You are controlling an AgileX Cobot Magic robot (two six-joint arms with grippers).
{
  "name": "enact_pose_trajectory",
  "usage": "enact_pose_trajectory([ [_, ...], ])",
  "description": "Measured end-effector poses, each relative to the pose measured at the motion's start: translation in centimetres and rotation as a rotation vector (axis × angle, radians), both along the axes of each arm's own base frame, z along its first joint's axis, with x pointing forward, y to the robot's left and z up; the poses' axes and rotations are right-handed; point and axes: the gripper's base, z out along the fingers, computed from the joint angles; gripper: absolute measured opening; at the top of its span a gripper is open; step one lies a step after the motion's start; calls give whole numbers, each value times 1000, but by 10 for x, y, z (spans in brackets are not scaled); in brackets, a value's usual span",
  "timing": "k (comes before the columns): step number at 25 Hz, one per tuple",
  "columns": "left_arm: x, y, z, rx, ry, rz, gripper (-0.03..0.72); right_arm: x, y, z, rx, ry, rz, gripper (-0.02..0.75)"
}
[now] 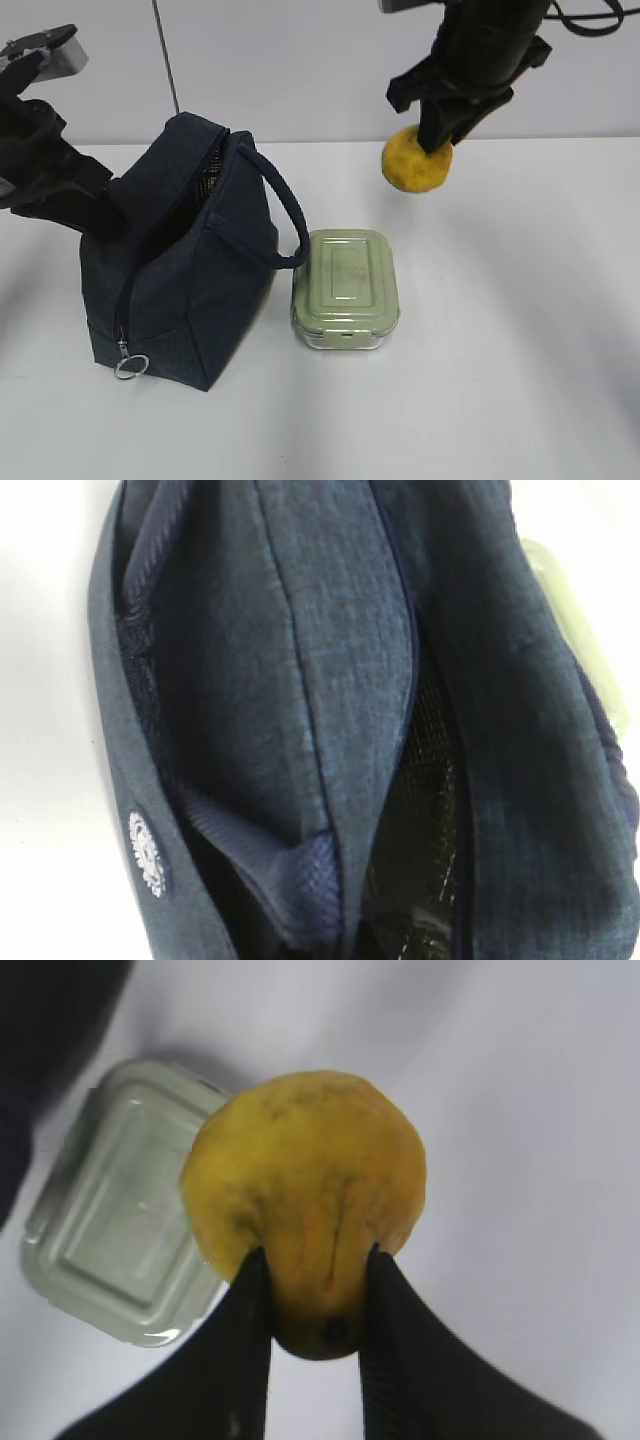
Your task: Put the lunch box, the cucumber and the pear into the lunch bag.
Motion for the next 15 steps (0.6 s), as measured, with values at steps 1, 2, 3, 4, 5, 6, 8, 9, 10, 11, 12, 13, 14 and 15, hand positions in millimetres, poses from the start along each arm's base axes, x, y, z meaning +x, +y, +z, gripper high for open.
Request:
enact_pose_trajectory([
  [1,0,0,0,0,0,0,1,-3,7,9,15,-23,16,164],
  [2,0,0,0,0,0,0,1,-5,14,13,29,-30,28,164],
  [3,0,0,0,0,0,0,1,-8,22,19,36,-46,49,164],
  [4,0,0,0,0,0,0,1,-12,31,22,41,-57,72,164],
  [5,0,0,0,0,1,0,1,-15,38,25,45,-65,93,164],
  [6,0,0,0,0,1,0,1,-20,48,27,48,-69,119,164],
  [8,0,0,0,0,2,-1,1,-30,65,32,58,-83,168,164],
  [9,0,0,0,0,2,-1,1,-36,74,35,61,-86,192,164],
  [10,0,0,0,0,2,-1,1,-41,83,38,67,-94,217,164],
  [11,0,0,0,0,2,-1,1,-47,91,41,74,-103,240,164],
  [12,0,0,0,0,2,-1,1,-51,97,44,79,-111,259,164],
  [13,0,0,0,0,2,-1,1,-57,105,48,88,-122,283,164],
  [14,0,0,0,0,2,-1,1,-60,111,51,94,-131,299,164],
  [15,0,0,0,0,2,-1,1,-64,116,52,98,-135,314,164],
])
